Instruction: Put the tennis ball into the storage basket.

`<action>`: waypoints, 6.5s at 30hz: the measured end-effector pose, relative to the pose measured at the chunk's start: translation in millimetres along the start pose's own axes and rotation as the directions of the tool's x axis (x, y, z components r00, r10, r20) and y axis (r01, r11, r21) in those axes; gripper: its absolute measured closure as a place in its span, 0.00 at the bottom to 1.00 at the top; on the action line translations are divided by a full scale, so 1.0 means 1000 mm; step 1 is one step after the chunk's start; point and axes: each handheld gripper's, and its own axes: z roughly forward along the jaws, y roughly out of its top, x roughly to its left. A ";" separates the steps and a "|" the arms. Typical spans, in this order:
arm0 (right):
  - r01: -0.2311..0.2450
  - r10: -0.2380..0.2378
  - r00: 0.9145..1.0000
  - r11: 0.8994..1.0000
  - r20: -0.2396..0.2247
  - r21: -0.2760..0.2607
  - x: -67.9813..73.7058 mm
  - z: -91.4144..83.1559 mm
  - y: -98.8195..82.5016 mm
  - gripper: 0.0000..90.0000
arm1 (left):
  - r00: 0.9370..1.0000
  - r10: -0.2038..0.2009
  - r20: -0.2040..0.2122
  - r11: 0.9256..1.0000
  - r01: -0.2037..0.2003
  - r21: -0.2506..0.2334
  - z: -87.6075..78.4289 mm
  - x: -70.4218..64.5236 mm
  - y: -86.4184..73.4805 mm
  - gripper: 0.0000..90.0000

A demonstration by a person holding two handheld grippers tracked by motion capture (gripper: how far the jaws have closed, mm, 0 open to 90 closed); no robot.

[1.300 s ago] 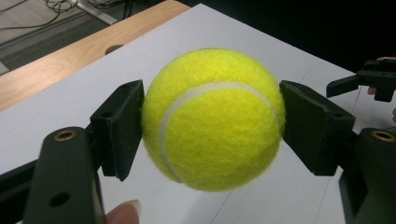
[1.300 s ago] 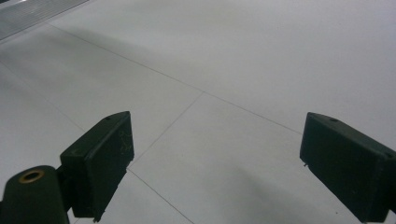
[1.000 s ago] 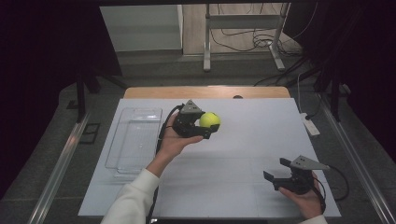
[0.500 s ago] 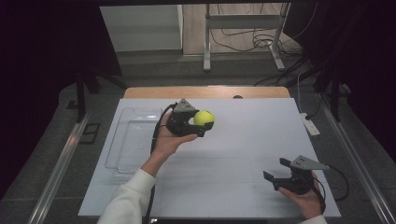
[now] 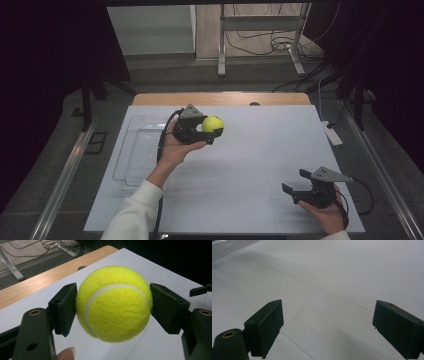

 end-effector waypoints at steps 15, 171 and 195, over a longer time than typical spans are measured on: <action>-0.001 0.001 1.000 1.000 -0.002 0.000 0.000 0.000 0.000 0.11 | 1.000 -0.010 -0.022 1.000 0.010 -0.004 -0.005 0.009 -0.002 0.30; -0.003 0.003 1.000 1.000 0.008 0.009 -0.001 0.002 0.000 0.11 | 0.903 -0.195 -0.384 0.975 0.221 0.024 -0.062 0.136 -0.042 0.30; -0.005 0.005 1.000 1.000 0.009 0.013 -0.001 0.003 -0.001 0.11 | 0.871 -0.206 -0.446 0.959 0.272 0.087 -0.055 0.154 -0.061 0.30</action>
